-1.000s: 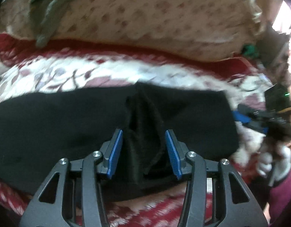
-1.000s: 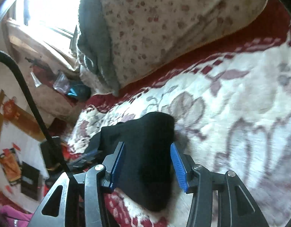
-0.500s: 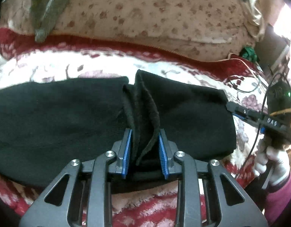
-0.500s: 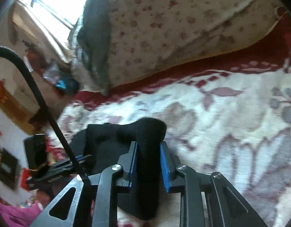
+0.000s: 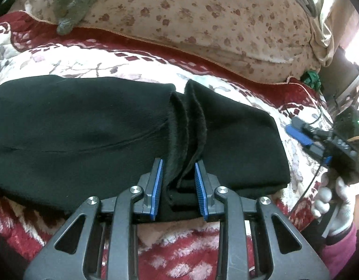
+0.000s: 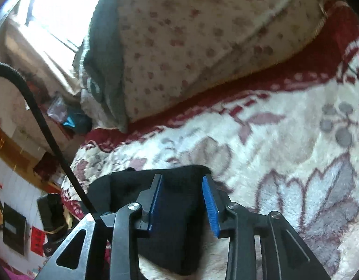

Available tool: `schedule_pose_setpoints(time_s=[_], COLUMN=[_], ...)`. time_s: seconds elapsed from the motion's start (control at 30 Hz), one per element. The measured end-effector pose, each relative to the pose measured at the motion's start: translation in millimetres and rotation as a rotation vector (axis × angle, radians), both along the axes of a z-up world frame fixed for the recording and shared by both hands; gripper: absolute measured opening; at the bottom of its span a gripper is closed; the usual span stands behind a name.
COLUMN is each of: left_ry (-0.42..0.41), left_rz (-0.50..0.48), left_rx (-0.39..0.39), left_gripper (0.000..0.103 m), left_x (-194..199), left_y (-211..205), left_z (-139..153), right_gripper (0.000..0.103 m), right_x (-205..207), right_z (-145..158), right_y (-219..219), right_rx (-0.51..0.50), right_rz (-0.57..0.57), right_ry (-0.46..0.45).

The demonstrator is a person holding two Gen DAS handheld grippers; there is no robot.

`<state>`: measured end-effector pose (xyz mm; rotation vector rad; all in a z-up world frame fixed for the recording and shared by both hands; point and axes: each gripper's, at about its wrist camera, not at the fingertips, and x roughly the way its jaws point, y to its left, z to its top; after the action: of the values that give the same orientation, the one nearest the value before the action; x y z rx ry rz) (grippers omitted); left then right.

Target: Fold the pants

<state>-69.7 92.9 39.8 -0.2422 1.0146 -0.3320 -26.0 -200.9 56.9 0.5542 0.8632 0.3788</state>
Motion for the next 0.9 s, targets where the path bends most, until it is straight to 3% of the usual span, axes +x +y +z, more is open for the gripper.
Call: schedule_pose_setpoints(time_s=[0.07,0.17,0.27,0.6,0.9], left_ry=[-0.003,-0.01,-0.019,-0.029,0.008], left_rz=[0.017,0.041,0.065,0.161,0.27], left_rx=[0.017,0.05,0.093,0.133,0.062], left_gripper=[0.026,0.026,0.026,0.026,0.027], left_x=[-3,-5,-7,-11,-17], left_y=[2,5,10,48,102], left_z=[3,6,8,13,12], right_gripper=[0.036,0.049,0.05,0.05,0.051], right_x=[-3,-5,-5,6,18], right_z=[10,18,18,5,4], right_y=[12,34,56,125,168], right_rx=[-0.024,-0.06,-0.066,-0.098,-0.102], right_rz=[0.035,0.092,0.149,0.304,0.384], right_ry=[-0.032,-0.048,-0.052,-0.02,-0.017])
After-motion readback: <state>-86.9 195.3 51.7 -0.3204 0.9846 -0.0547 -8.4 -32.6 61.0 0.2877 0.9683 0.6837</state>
